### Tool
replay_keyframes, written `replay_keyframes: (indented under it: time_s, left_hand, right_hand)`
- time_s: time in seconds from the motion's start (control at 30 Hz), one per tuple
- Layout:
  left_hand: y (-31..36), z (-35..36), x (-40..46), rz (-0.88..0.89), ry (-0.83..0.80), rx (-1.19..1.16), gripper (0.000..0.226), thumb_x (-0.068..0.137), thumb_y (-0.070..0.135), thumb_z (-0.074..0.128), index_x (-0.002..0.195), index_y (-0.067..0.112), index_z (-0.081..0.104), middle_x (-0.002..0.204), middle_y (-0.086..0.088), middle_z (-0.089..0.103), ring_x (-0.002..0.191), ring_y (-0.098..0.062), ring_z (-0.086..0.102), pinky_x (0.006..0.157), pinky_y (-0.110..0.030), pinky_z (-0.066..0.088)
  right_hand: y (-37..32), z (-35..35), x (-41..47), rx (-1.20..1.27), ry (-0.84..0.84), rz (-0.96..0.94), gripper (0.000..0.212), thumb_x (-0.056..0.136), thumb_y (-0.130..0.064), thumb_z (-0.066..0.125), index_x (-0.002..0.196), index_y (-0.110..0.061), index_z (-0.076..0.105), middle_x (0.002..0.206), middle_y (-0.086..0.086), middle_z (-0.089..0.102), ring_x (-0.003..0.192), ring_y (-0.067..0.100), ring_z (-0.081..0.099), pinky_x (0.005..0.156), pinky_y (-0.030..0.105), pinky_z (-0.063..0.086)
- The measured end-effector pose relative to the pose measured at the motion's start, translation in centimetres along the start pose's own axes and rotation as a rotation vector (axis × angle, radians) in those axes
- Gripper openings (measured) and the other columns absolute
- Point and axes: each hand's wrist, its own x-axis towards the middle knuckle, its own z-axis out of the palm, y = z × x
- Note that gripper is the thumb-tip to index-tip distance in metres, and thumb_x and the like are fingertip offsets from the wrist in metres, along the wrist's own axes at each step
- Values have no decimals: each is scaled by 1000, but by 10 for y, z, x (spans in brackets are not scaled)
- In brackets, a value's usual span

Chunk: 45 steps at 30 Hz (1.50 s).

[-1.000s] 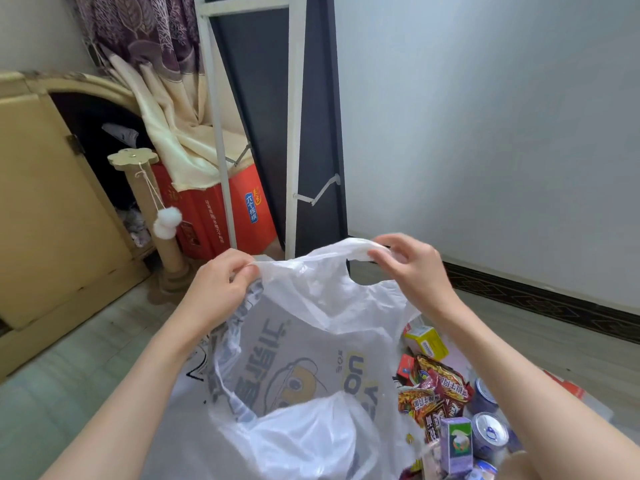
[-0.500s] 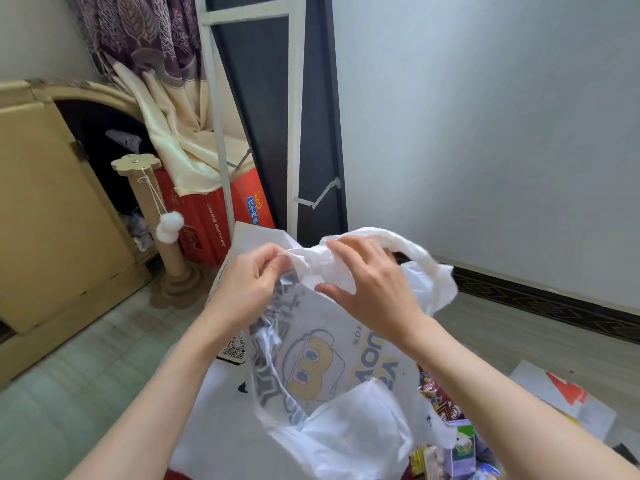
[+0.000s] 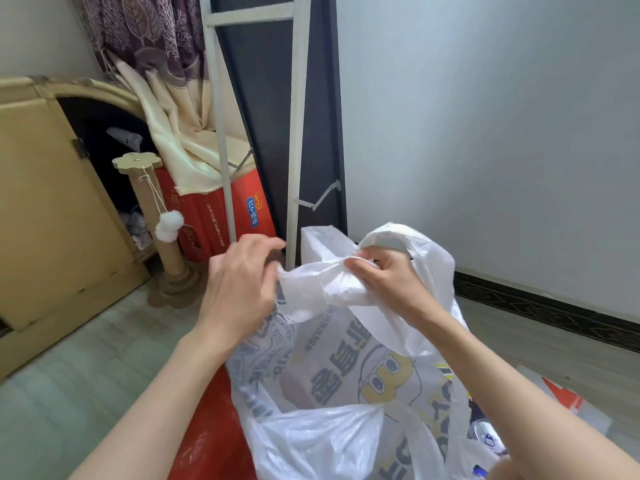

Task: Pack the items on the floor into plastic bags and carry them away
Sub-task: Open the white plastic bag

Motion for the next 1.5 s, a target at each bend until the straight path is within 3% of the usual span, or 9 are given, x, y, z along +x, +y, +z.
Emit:
replay_keyframes:
  time_s: [0.2, 0.37, 0.6, 0.87, 1.03, 1.13, 1.23, 1.4, 1.5]
  left_hand:
    - [41, 19, -8, 387, -197, -48, 50, 84, 50, 47, 120, 16, 49, 119, 1, 53, 103, -16, 58, 78, -34, 54]
    - [34, 26, -5, 292, -110, -12, 26, 88, 33, 46, 87, 13, 62, 85, 1, 61, 70, -22, 61, 52, -36, 51]
    - [8, 18, -1, -107, -40, 41, 10, 91, 15, 50, 90, 12, 59, 82, 2, 53, 84, -21, 50, 72, -32, 38]
    - [5, -7, -1, -30, -39, -355, 13, 88, 6, 56, 83, 18, 60, 78, 8, 64, 74, -5, 59, 65, -10, 42]
    - [-3, -12, 0, -76, 55, -322, 13, 88, 8, 55, 83, 20, 58, 76, 11, 61, 70, 0, 56, 62, -8, 40]
    - [-20, -7, 0, -140, -34, -59, 12, 90, 12, 53, 86, 19, 62, 83, 2, 65, 83, -17, 59, 77, -32, 43]
    - [-22, 2, -1, -98, 11, 254, 16, 89, 14, 49, 92, 19, 64, 96, 1, 62, 93, -23, 54, 83, -35, 26]
    - [18, 16, -4, 348, -87, -57, 43, 89, 34, 47, 123, 7, 51, 123, -6, 55, 117, -18, 50, 99, -31, 38]
    - [31, 31, -6, 253, -92, -231, 30, 89, 23, 51, 115, 9, 55, 110, -5, 63, 103, -11, 56, 85, -29, 45]
  right_hand:
    - [-4, 3, 0, 137, -72, 86, 16, 82, -29, 65, 91, -16, 64, 71, -8, 60, 60, -2, 54, 59, 16, 40]
    - [1, -4, -2, 202, -150, 88, 13, 88, -16, 57, 100, -20, 62, 99, -4, 65, 96, 8, 60, 86, 27, 46]
    - [0, -5, -12, -157, 40, -442, 16, 83, -8, 63, 99, -7, 66, 99, 0, 61, 86, 7, 62, 80, 15, 51]
    - [17, -20, -6, -673, 18, -330, 81, 63, -69, 54, 130, -23, 47, 131, -4, 49, 124, 16, 39, 104, 36, 22]
    - [27, -18, 2, -468, 102, -359, 17, 82, -27, 63, 76, -11, 63, 72, -1, 60, 69, 18, 52, 69, 30, 40]
    - [24, -20, 3, -158, -17, -130, 17, 90, -17, 57, 73, -19, 61, 65, -11, 56, 59, 0, 48, 59, 14, 35]
    - [17, -14, 3, -33, -31, -36, 26, 93, -16, 49, 69, -19, 55, 60, -9, 50, 48, -5, 41, 49, 11, 31]
    - [-2, 3, -2, 123, -194, -14, 29, 96, -21, 44, 69, -14, 49, 62, -3, 40, 52, 5, 34, 47, 18, 27]
    - [-10, 5, -4, 307, -219, 40, 26, 96, -23, 45, 76, -8, 56, 69, 7, 47, 63, 15, 41, 54, 25, 32]
